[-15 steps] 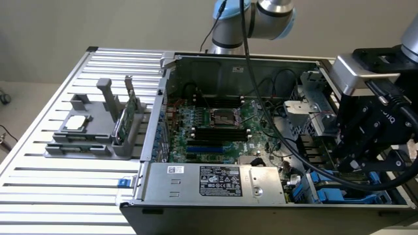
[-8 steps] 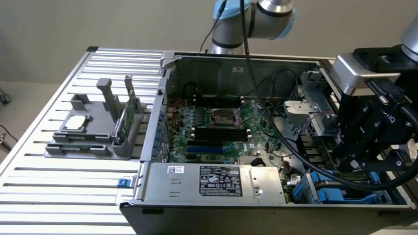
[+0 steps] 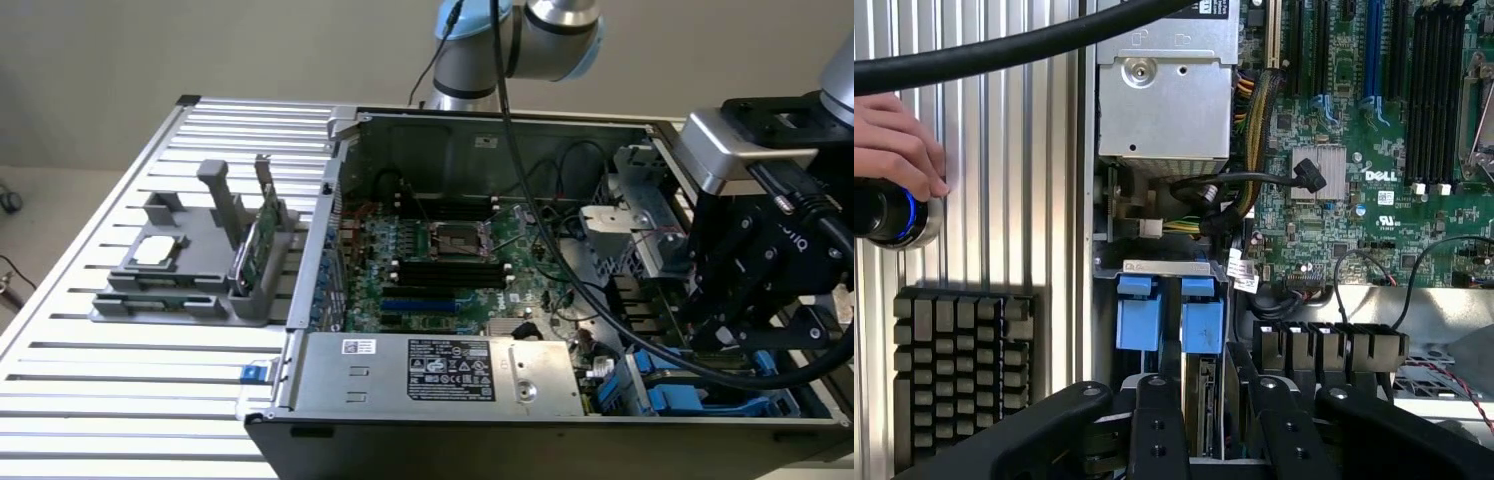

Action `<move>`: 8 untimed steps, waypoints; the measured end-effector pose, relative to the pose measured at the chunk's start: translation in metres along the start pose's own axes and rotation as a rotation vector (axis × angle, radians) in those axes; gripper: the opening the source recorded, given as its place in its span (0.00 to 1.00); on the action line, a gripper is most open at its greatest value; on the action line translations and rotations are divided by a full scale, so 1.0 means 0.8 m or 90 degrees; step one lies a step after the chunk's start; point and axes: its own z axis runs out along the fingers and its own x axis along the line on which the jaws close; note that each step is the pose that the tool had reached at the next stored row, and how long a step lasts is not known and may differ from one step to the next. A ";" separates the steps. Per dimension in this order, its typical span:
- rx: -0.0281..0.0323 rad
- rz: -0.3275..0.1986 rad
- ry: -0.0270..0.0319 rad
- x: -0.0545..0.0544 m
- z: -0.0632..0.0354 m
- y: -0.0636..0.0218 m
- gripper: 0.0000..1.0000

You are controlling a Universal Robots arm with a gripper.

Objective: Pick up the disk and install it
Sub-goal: 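Insert the disk into the insertion slot, then insert the first disk wire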

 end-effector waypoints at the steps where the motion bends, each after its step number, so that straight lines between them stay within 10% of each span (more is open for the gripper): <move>1: 0.0000 0.000 0.0000 0.000 0.000 0.000 0.32; 8: 0.0000 0.000 0.0000 0.000 0.000 0.000 0.32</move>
